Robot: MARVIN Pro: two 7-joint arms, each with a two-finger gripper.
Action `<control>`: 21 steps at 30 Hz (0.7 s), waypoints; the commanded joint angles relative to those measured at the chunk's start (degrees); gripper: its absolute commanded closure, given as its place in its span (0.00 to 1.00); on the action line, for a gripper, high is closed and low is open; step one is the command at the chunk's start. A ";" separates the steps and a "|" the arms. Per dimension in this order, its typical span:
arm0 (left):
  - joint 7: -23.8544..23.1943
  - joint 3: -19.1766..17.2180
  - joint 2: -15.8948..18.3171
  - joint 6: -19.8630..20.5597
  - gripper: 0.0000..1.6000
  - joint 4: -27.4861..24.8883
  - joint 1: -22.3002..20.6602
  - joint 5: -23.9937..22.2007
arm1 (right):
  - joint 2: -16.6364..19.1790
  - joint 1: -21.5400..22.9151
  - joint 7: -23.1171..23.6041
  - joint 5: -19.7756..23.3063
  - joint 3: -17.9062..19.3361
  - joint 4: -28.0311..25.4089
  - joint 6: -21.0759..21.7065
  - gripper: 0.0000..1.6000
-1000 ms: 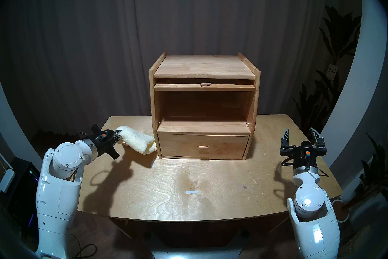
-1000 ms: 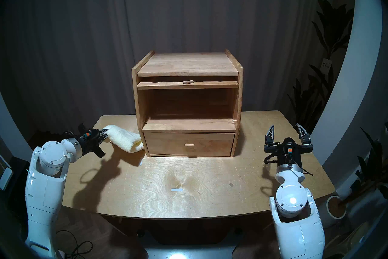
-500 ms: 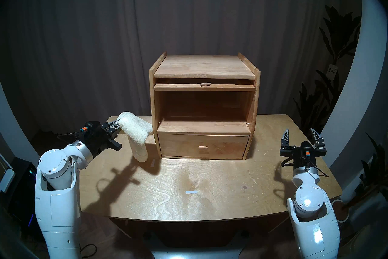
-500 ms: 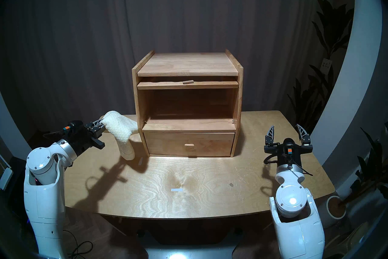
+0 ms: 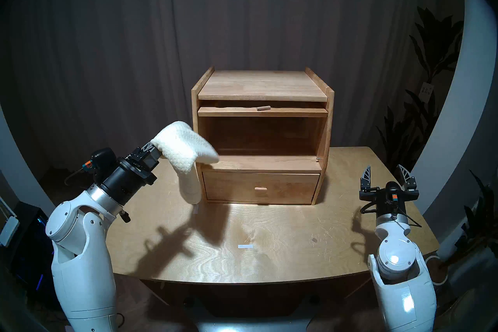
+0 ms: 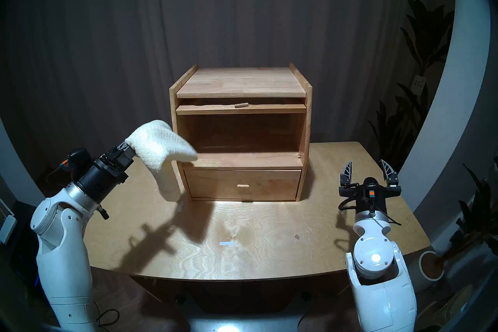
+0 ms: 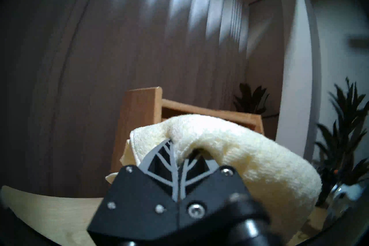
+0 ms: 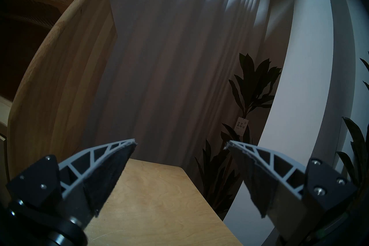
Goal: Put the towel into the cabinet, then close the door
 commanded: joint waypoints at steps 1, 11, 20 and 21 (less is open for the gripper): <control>-1.69 1.72 -3.76 2.54 1.00 -6.48 1.26 -9.17 | 0.10 0.17 -0.03 -0.08 -0.09 -1.43 -0.29 0.00; 5.80 11.06 -6.17 1.25 1.00 -14.05 7.85 -3.53 | 0.24 -0.03 -0.16 0.01 -0.17 -1.73 -0.21 0.00; 16.84 20.78 -4.30 -0.95 1.00 -11.18 4.80 12.33 | 0.42 0.17 -0.36 0.10 -0.27 -1.31 -0.24 0.00; 17.90 21.78 -4.09 -0.98 1.00 -10.74 4.51 13.60 | 0.44 0.18 -0.38 0.11 -0.29 -1.30 -0.24 0.00</control>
